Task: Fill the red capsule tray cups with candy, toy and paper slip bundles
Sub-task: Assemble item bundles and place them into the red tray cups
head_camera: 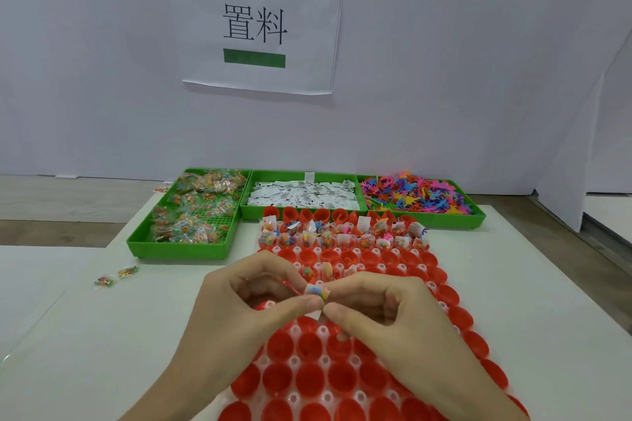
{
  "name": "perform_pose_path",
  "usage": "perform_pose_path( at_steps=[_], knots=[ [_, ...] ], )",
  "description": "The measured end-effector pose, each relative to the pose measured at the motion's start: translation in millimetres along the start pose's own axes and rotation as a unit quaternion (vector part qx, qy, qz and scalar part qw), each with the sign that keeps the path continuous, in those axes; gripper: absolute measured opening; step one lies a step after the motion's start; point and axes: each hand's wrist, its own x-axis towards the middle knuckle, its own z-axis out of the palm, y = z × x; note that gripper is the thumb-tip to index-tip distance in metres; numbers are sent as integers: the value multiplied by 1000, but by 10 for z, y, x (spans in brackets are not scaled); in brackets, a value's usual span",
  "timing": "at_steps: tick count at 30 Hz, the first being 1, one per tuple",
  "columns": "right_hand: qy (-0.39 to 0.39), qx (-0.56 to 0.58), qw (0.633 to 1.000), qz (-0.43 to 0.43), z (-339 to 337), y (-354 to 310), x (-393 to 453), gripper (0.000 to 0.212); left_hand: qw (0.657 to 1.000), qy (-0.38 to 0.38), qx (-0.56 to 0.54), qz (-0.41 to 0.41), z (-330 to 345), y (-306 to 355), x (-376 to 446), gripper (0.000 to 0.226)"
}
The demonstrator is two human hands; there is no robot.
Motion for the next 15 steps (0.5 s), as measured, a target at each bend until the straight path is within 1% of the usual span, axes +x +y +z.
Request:
perform_pose_path(
  at_steps=[3,6,9,12,15],
  knots=[
    [8,13,1000,-8,-65,-16,7,15,999,5,-4,36,48,51,23,22],
    [11,14,1000,-4,-189,-43,57,13,999,-5,2,51,137,96,104,19],
    [22,1,1000,11,-365,-84,165,13,999,-27,0,43,255,146,258,13],
    [30,4,999,30,-551,-109,299,13,999,-30,4,31,372,159,457,8],
    [51,-26,998,34,-693,-57,419,17,999,-34,20,14,490,93,650,7]
  ],
)
